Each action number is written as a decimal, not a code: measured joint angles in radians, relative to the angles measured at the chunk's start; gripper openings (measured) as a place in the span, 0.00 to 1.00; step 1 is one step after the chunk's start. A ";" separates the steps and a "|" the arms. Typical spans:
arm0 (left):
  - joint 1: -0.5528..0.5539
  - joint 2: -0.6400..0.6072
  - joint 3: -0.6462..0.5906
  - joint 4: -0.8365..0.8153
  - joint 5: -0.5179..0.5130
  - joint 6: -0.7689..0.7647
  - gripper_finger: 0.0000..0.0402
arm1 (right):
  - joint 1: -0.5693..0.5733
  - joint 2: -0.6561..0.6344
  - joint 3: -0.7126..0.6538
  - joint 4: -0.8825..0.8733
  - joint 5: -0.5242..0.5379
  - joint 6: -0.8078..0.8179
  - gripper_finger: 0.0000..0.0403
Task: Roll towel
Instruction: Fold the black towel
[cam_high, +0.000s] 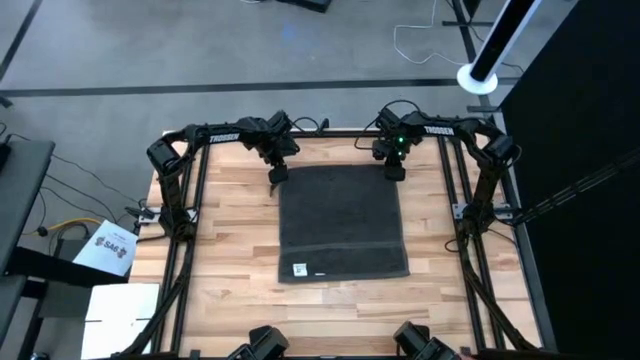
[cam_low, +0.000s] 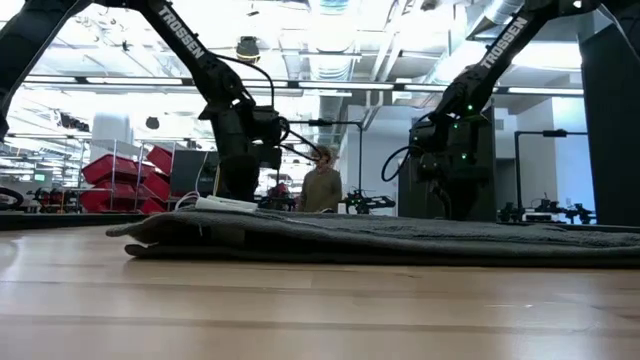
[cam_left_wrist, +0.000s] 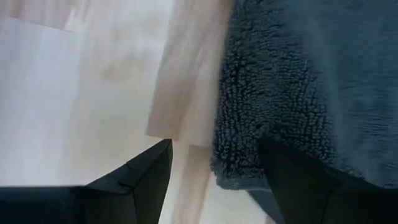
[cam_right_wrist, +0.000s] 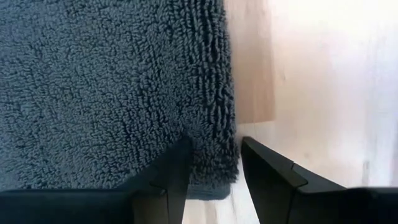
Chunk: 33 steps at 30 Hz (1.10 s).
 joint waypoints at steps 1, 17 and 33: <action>-0.002 0.000 -0.010 0.021 -0.022 -0.002 0.58 | 0.001 -0.001 -0.004 0.004 0.000 0.001 0.33; -0.040 -0.002 -0.072 0.174 -0.280 -0.009 0.16 | 0.015 0.002 -0.009 -0.003 -0.006 0.030 0.03; -0.128 -0.042 0.012 -0.039 -0.401 -0.048 0.06 | 0.042 -0.099 -0.014 -0.034 0.035 0.045 0.01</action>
